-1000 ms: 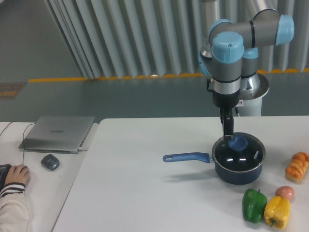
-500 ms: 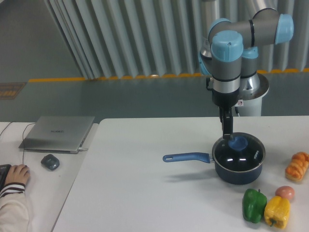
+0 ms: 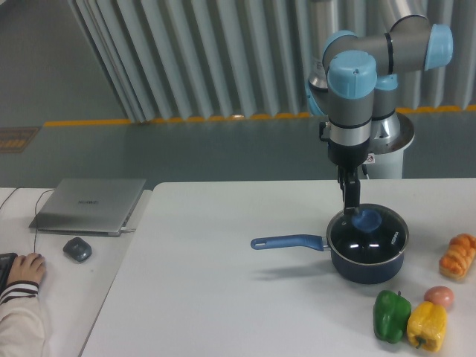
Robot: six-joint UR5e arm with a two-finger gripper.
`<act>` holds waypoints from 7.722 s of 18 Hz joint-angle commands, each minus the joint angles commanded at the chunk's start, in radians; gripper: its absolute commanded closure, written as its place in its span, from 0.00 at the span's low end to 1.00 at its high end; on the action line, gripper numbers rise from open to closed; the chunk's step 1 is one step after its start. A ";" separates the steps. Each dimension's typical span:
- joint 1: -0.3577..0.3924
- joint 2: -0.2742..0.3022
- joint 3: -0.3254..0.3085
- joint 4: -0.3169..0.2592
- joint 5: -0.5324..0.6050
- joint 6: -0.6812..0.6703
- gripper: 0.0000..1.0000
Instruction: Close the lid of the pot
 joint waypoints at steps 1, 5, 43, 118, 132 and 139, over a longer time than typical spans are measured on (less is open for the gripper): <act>0.000 0.002 -0.003 0.009 0.002 0.002 0.00; 0.000 0.009 -0.002 0.009 0.026 -0.012 0.00; 0.018 -0.003 0.066 -0.008 0.130 0.178 0.00; 0.038 -0.123 0.004 0.038 0.107 -0.376 0.48; 0.052 -0.117 0.104 -0.090 0.104 -0.303 0.48; 0.063 -0.113 0.104 -0.139 0.158 -0.204 0.48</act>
